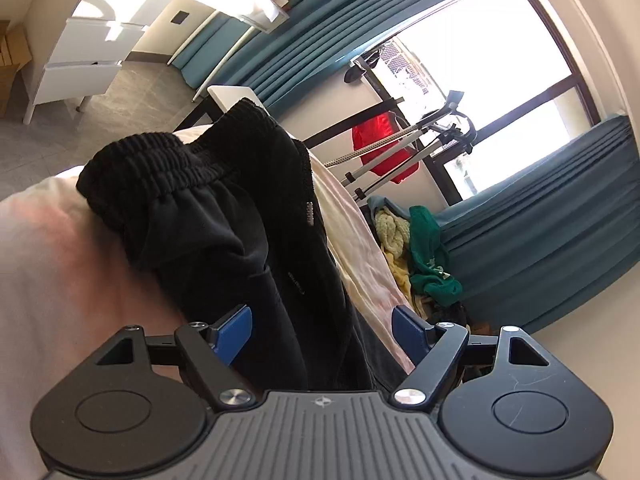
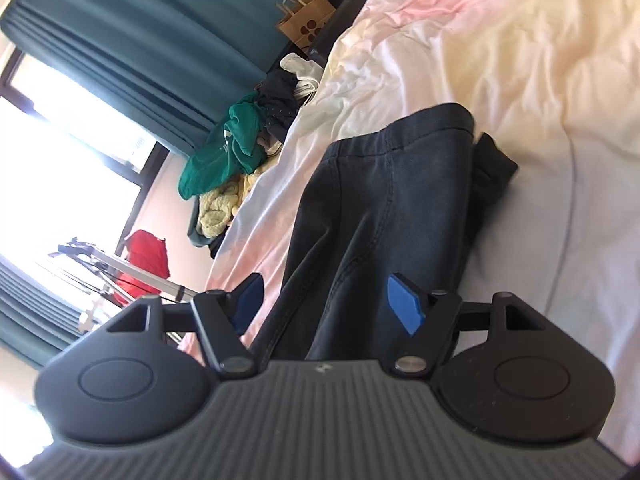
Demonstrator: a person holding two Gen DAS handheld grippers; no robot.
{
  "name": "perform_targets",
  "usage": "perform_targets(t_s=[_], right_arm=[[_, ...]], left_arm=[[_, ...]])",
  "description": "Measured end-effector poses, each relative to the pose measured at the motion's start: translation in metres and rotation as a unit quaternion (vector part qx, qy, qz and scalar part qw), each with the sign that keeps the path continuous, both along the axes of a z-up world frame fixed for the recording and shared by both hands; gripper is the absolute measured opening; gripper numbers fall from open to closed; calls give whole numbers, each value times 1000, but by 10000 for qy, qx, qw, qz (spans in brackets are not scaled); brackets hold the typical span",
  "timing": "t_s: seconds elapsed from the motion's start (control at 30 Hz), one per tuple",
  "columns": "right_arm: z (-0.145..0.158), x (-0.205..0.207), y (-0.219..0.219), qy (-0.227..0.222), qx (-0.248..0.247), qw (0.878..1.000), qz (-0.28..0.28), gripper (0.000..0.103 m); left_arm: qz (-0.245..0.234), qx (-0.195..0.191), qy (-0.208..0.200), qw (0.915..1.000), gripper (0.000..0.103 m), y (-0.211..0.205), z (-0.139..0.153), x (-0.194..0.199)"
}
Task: Fold clothes
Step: 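Open both grippers and release the waistband and the leg hems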
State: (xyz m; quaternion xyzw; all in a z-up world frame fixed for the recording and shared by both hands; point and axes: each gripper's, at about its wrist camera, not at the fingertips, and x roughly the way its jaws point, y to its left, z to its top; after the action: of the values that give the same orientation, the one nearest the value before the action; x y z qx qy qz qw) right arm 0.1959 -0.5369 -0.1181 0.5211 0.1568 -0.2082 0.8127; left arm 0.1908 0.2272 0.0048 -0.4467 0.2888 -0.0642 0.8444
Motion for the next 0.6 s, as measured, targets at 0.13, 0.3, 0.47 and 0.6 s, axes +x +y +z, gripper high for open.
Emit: perform_targets(t_s=[0.13,0.3,0.47,0.6], right_arm=[[-9,-52,1,-219,685,9974,-69,72],[-15,-82,-4,-479,1216,9912,-218,71],[-32,-68,-12,-351,832,9959,-55,71],[-66,-40,-29,-232,974,9949,-122,71]], left_arm=[[279,-589,584,9962,79,7,-14,-41],[518,-889,905,9906,80,21,-39,-47],[883,-1233,891,9844,80,26,-76,-20],[895,-1244,757,9853,74,26,-108,30]])
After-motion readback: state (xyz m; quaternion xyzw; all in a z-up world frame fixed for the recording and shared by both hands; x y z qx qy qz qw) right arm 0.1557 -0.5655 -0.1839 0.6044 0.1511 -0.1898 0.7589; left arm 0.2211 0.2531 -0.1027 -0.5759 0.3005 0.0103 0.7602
